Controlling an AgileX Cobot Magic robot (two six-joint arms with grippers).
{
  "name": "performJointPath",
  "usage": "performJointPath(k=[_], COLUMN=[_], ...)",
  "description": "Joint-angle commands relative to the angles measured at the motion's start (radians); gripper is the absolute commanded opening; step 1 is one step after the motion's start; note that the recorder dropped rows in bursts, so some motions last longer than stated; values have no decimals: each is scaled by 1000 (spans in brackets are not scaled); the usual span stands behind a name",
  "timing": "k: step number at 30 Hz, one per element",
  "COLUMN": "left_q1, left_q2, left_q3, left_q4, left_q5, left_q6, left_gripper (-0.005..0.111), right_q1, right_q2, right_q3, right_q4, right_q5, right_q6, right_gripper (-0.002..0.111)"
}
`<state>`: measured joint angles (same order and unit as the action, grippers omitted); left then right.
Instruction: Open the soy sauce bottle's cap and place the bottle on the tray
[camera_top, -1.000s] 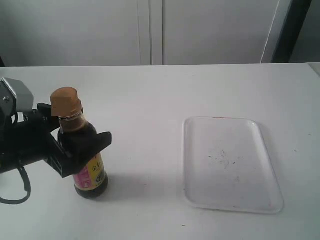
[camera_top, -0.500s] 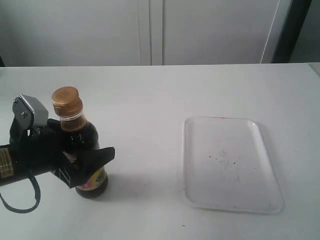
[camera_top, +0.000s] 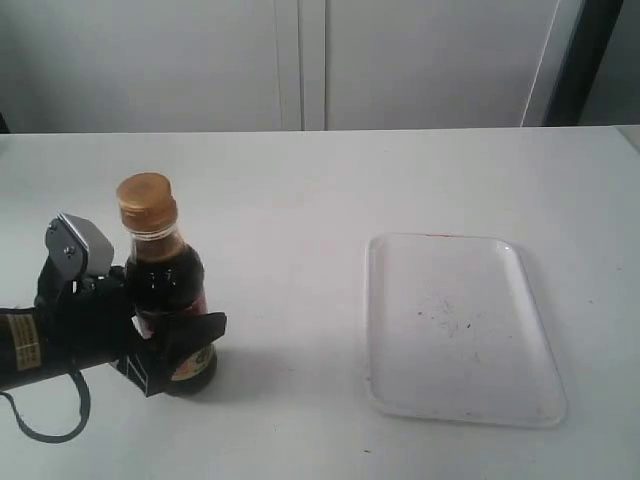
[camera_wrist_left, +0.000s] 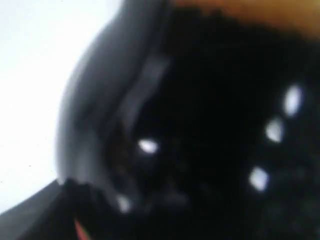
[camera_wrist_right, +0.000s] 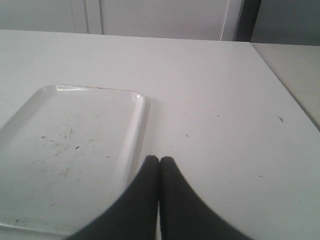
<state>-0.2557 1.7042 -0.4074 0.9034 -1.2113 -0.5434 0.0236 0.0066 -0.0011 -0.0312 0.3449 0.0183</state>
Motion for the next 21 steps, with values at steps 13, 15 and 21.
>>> performJointPath(k=[13, 15, 21], left_q1=[-6, -6, -6], left_q2=[12, 12, 12], left_q3=[-2, -2, -2], left_q4=[55, 59, 84], left_q5=[-10, -10, -10], left_q6=[75, 85, 104], left_gripper=[0, 0, 0], right_q1=[5, 5, 5], right_q2=[-7, -7, -7], right_q3=[1, 1, 1], right_q4=[-14, -14, -10], right_q5=[-165, -241, -410], right_q6=[4, 4, 19], right_gripper=[0, 0, 0])
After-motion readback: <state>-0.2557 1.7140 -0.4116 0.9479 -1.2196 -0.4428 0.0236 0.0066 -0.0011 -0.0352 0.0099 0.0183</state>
